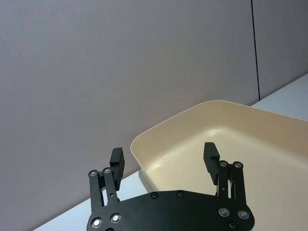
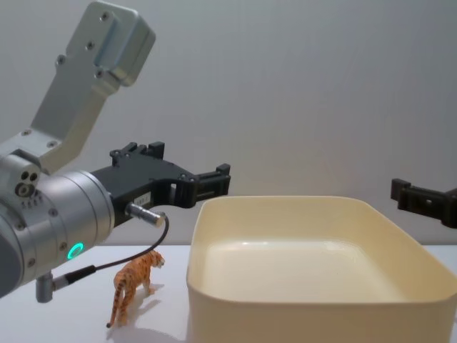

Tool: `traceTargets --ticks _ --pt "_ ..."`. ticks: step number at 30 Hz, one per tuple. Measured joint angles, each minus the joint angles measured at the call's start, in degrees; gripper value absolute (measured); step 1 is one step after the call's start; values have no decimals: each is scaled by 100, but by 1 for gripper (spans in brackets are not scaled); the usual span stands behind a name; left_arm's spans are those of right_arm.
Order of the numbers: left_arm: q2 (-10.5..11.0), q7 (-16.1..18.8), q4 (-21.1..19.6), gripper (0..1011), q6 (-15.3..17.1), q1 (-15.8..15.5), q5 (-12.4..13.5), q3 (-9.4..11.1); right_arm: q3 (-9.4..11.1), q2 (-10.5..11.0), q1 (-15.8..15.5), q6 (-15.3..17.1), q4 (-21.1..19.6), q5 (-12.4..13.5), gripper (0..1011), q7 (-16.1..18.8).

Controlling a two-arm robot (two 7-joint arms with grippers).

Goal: Pick up the toy alternately with two hands and place it into the central storage box.

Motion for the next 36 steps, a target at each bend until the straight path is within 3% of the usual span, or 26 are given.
traceTargets --ticks 36 --pt "0 0 0 1001 0 0 0 0 0 0 0 0 0 0 1001 0"
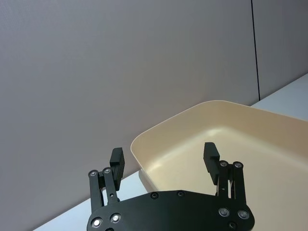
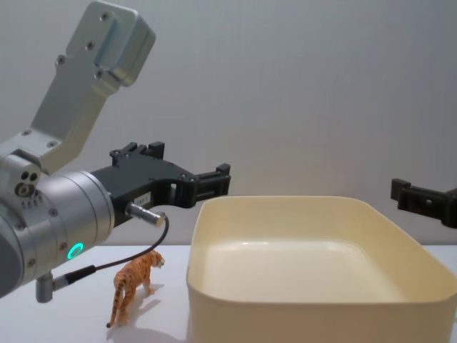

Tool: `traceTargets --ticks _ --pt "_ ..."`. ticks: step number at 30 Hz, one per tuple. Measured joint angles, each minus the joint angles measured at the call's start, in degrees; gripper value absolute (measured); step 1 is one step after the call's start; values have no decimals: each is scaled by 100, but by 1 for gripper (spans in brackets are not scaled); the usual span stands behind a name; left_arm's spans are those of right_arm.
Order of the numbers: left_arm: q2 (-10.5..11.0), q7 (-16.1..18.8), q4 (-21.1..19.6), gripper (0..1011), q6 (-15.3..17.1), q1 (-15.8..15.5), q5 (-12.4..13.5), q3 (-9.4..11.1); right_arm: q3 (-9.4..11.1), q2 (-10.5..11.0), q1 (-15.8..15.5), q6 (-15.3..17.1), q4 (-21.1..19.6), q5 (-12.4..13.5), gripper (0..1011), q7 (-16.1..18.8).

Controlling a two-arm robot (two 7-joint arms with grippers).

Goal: Pick up the toy alternately with two hands and place it into the central storage box.

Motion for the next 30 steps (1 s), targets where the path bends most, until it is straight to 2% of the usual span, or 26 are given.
traceTargets --ticks 30 --pt "0 0 0 1001 0 0 0 0 0 0 0 0 0 0 1001 0"
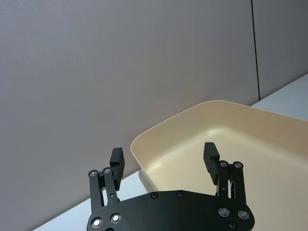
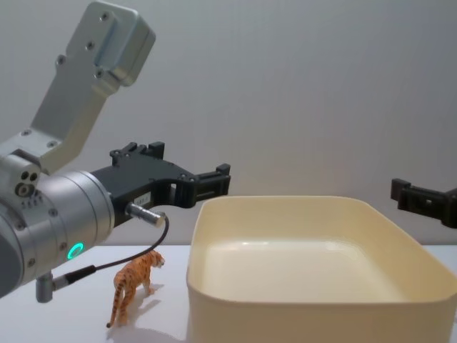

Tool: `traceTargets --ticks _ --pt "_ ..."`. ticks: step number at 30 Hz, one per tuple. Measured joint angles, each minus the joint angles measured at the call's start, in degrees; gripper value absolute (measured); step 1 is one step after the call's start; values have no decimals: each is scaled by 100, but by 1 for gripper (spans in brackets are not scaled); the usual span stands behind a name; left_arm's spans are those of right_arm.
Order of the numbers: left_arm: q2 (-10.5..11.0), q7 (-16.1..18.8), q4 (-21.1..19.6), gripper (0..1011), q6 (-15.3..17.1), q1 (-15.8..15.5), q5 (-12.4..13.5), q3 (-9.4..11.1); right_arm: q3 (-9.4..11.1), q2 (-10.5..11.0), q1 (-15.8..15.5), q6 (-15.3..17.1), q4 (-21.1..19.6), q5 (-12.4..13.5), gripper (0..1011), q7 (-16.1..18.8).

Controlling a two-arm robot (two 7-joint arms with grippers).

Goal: Pick up the toy alternately with two hands and place it into the central storage box.

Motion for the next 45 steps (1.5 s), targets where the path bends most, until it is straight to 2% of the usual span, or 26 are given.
traceTargets --ticks 13,18,26,36,41,45 --pt "0 0 0 1001 0 0 0 0 53 54 -12 -5 11 62 1001 57" --pt "0 0 0 1001 0 0 0 0 138 166 -117 -7 -65 182 1001 42" --pt "0 0 0 1001 0 0 0 0 309 393 -425 67 -334 441 1001 -169" --pt "0 0 0 1001 0 0 0 0 531 596 -766 361 -550 770 1001 -613" --pt "0 0 0 1001 0 0 0 0 579 607 -752 565 -505 847 1001 -738" --pt "0 0 0 1001 0 0 0 0 594 577 -624 762 -363 859 1001 -779"
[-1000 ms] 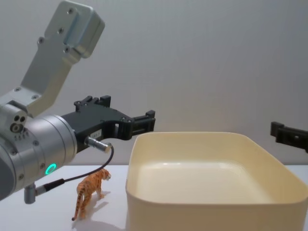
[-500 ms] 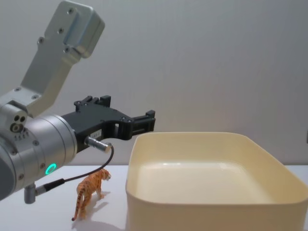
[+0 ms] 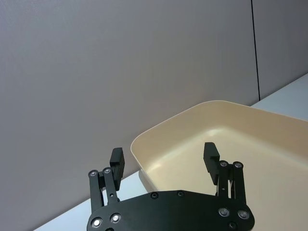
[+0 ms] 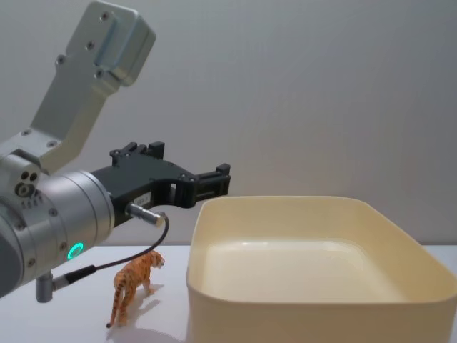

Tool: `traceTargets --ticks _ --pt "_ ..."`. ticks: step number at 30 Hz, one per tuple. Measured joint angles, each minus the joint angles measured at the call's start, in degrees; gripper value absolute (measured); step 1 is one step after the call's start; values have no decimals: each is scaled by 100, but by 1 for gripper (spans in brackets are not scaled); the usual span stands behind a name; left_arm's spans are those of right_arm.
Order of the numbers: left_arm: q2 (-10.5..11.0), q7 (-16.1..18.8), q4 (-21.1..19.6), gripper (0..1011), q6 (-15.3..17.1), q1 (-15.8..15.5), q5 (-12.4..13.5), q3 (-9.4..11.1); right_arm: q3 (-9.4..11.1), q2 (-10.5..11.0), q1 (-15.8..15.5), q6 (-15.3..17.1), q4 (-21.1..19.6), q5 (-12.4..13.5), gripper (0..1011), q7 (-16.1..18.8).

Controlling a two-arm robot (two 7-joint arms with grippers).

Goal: Pick up the toy alternately with two hands and place it into the central storage box.

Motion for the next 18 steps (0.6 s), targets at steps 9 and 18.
traceTargets --ticks 9,18 --pt "0 0 0 1001 0 0 0 0 -57 -129 353 367 364 -171 1001 139" --pt "0 0 0 1001 0 0 0 0 -207 -326 726 689 845 -492 1001 335"
